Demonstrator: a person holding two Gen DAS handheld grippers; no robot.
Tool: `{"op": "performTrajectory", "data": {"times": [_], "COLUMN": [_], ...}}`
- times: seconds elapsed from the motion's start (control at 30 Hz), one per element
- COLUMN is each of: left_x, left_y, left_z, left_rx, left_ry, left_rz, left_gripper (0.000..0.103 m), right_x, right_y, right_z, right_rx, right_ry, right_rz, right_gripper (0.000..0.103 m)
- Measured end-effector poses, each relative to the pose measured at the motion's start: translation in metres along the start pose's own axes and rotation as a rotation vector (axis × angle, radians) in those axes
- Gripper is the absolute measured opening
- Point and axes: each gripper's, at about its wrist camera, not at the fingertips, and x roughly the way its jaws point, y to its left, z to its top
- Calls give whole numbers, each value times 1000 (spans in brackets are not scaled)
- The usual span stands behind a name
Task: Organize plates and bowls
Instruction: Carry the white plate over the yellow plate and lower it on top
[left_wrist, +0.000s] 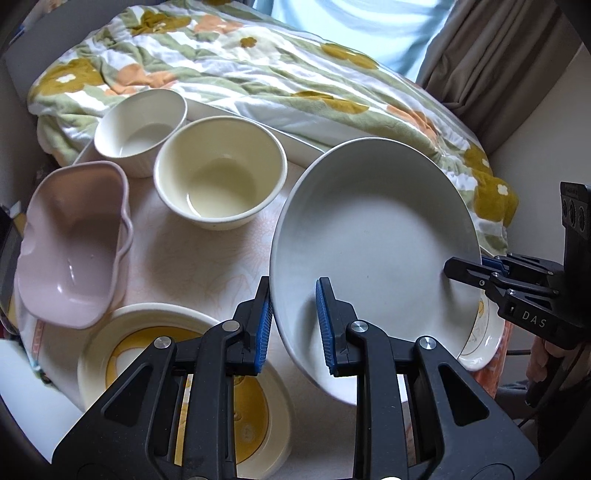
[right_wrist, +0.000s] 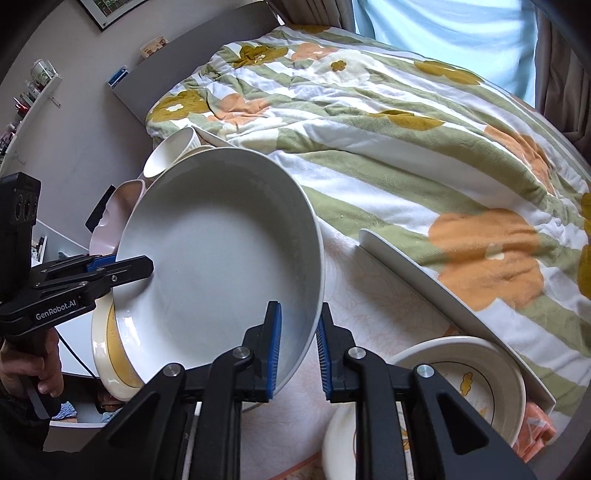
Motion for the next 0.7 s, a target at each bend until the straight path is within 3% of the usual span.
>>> {"op": "performTrajectory", "data": {"times": [0.37,0.7], "left_x": [-62,-80], "left_y": [57,122], "left_z": [-38,-54], "left_rx": [45,212], "left_ry": [-19,34], "left_rz": [-33,-74], "left_gripper": [21,21], "right_x": [-30,-9], "right_y": [87,165], "right_z": [-32,-67], "right_rx": [104,277], "right_ry": [-61,-105], "right_rz": [-14,-75], "right_gripper": [17,17]}}
